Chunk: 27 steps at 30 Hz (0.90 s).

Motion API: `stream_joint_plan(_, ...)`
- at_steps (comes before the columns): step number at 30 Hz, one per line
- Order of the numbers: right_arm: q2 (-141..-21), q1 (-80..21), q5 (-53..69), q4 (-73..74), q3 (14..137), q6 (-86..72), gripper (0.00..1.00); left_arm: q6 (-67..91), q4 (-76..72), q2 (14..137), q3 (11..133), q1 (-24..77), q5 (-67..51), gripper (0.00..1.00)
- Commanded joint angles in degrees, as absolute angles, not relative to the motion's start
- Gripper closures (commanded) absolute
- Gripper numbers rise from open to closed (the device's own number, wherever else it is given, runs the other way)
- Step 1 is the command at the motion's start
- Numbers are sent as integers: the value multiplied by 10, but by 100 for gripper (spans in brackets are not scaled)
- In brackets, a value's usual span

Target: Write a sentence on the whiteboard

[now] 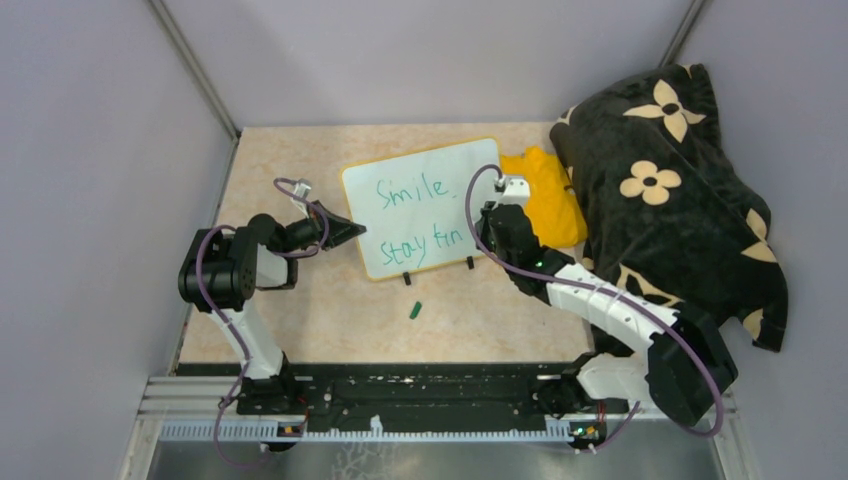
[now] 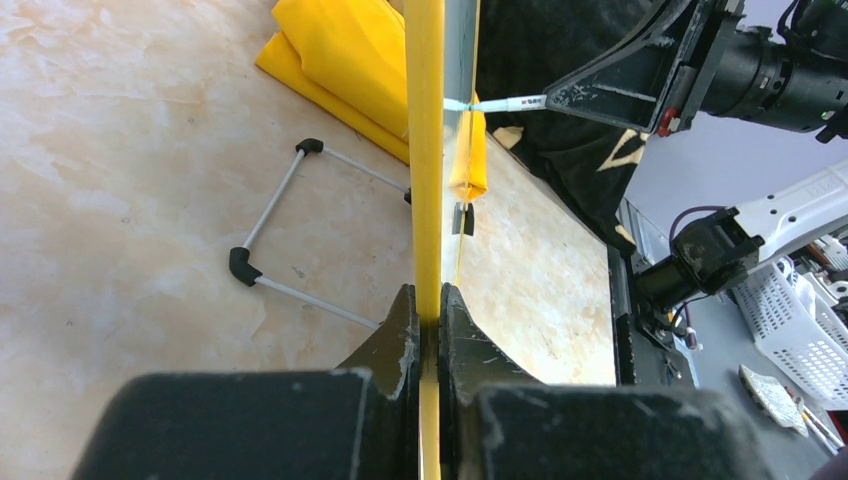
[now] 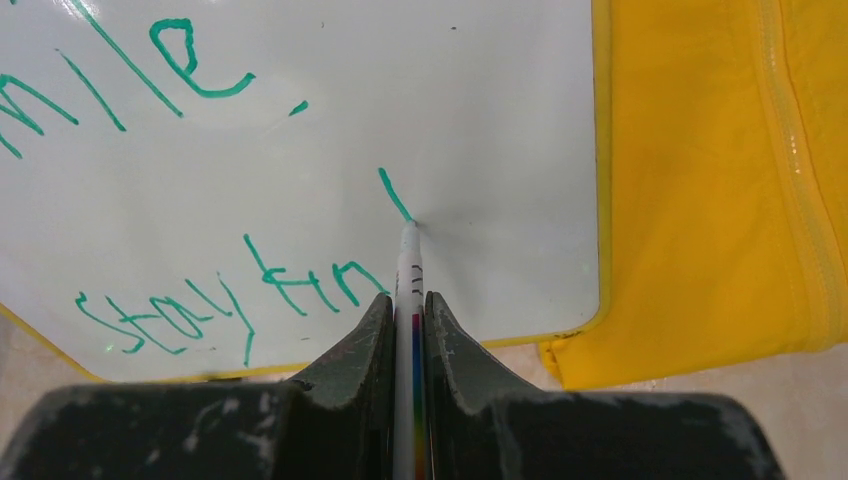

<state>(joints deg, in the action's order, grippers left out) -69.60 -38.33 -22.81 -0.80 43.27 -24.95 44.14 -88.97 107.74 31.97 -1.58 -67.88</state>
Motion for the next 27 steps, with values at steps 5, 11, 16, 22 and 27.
stream_joint_plan(5,-676,-375,-225,-17,403,-265,100,415,-935,1092,324,-4,-689,100)
stream_joint_plan(11,-663,-375,-222,-15,383,-270,100,414,-934,1092,325,-5,-690,100)
stream_joint_plan(16,-660,-375,-221,-13,382,-272,100,414,-934,1092,324,-4,-690,100)
stream_joint_plan(22,-675,-375,-225,-13,409,-263,100,414,-933,1091,325,-3,-690,100)
stream_joint_plan(27,-685,-375,-224,-16,428,-260,100,414,-932,1091,325,-3,-690,100)
